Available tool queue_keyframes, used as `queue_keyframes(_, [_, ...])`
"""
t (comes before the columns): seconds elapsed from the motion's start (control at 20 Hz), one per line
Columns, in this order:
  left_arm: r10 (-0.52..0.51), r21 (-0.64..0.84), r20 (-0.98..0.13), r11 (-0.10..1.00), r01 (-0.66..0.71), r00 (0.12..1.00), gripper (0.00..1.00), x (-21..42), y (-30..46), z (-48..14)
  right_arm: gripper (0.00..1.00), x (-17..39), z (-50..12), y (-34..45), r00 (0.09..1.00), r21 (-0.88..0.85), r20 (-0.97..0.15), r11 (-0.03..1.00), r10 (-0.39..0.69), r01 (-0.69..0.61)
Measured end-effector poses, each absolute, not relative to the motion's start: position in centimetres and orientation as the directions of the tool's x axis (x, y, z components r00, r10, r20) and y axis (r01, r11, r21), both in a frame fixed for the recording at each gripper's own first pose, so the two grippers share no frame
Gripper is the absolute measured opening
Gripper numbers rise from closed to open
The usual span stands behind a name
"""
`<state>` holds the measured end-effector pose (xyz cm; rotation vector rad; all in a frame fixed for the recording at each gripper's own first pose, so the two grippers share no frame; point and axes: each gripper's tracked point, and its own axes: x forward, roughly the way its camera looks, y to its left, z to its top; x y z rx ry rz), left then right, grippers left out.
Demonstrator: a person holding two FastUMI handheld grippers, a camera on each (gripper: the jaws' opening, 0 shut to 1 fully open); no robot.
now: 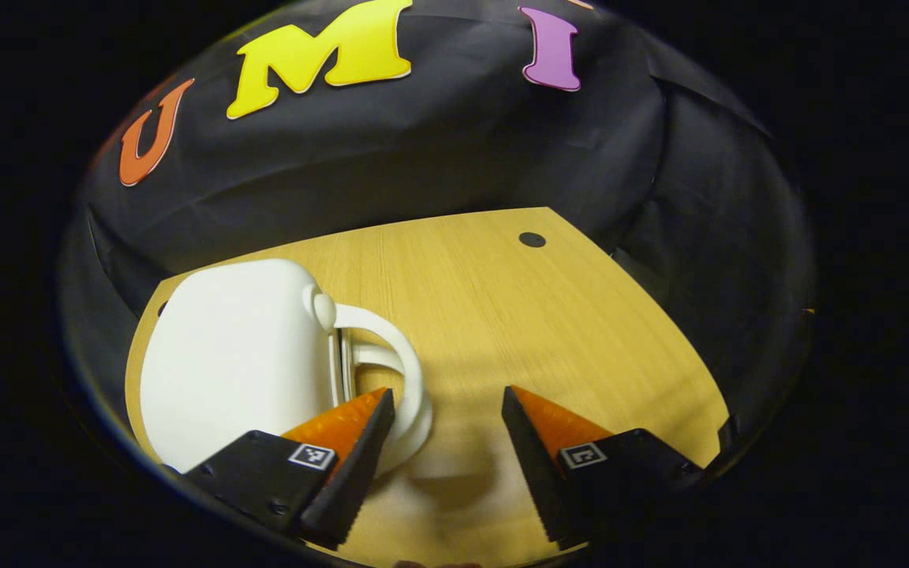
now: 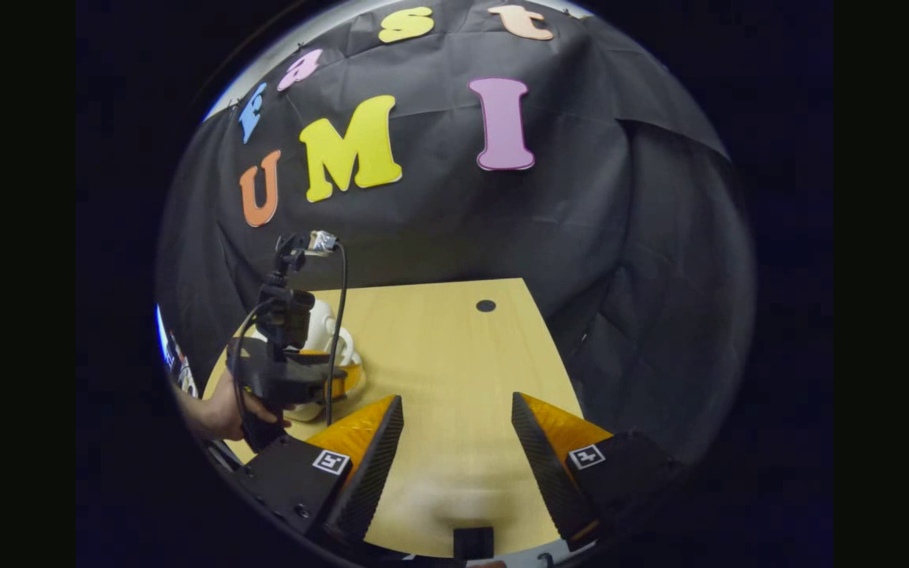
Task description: First open the suitcase, pack the skin care products into it, and then close the suitcase.
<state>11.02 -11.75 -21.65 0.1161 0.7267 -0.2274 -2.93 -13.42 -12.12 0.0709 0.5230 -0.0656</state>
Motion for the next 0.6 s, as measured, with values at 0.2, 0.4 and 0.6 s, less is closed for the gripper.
queue_keyframes(0.2, [-0.148,0.04,-0.588,0.976,0.212,0.795,0.99,8.7,-9.3,-16.4,0.78,-1.2,-10.7,-10.6,0.888,0.045,-0.46,0.999,0.0,0.024])
queue_keyframes(0.4, [-0.066,0.103,-0.433,0.987,0.122,0.899,0.99,8.8,-4.5,-9.5,0.78,2.0,-6.6,-6.0,0.932,0.036,-0.357,0.998,0.06,-0.051])
queue_keyframes(0.6, [0.015,0.076,-0.233,0.997,0.003,0.972,0.99,8.0,-0.7,-1.7,0.82,4.3,-1.2,-2.2,0.973,0.018,-0.209,0.995,0.1,-0.098])
